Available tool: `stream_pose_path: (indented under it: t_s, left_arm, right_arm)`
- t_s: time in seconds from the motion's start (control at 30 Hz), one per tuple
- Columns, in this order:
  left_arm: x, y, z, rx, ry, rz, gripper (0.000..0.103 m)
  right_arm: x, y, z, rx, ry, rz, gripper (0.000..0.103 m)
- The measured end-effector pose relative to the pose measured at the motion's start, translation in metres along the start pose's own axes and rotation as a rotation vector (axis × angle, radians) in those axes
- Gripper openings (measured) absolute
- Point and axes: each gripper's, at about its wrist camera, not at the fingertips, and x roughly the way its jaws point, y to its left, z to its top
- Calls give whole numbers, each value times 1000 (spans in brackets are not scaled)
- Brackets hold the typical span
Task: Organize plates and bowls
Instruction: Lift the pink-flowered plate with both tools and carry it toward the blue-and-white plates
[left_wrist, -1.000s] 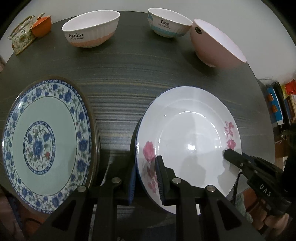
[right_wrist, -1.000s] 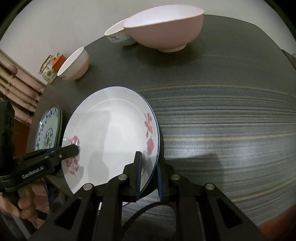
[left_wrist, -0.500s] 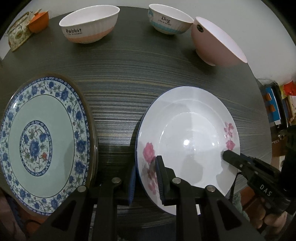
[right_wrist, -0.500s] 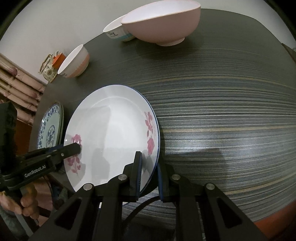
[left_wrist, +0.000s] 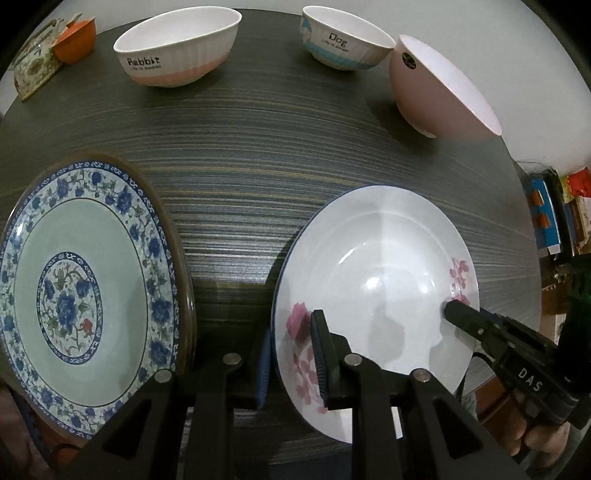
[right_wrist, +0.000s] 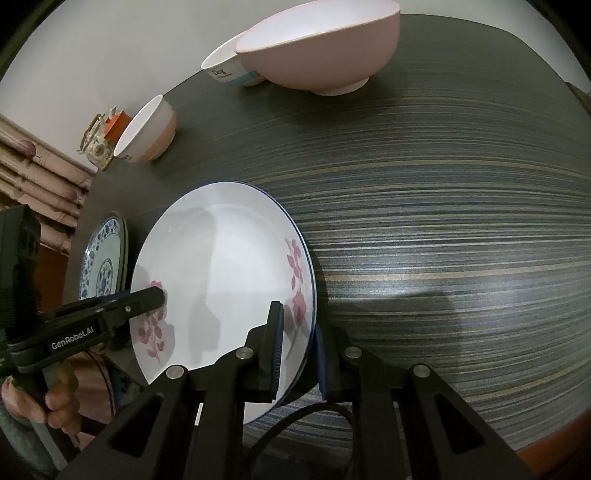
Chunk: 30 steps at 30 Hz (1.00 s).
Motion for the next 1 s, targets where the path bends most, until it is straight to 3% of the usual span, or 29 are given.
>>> stream_pose_path:
  t_s: [1.0]
  left_arm:
    - [-10,-15,4,25,-39,14,18]
  right_arm:
    - [-5,11,1,-11,-24,-17,14]
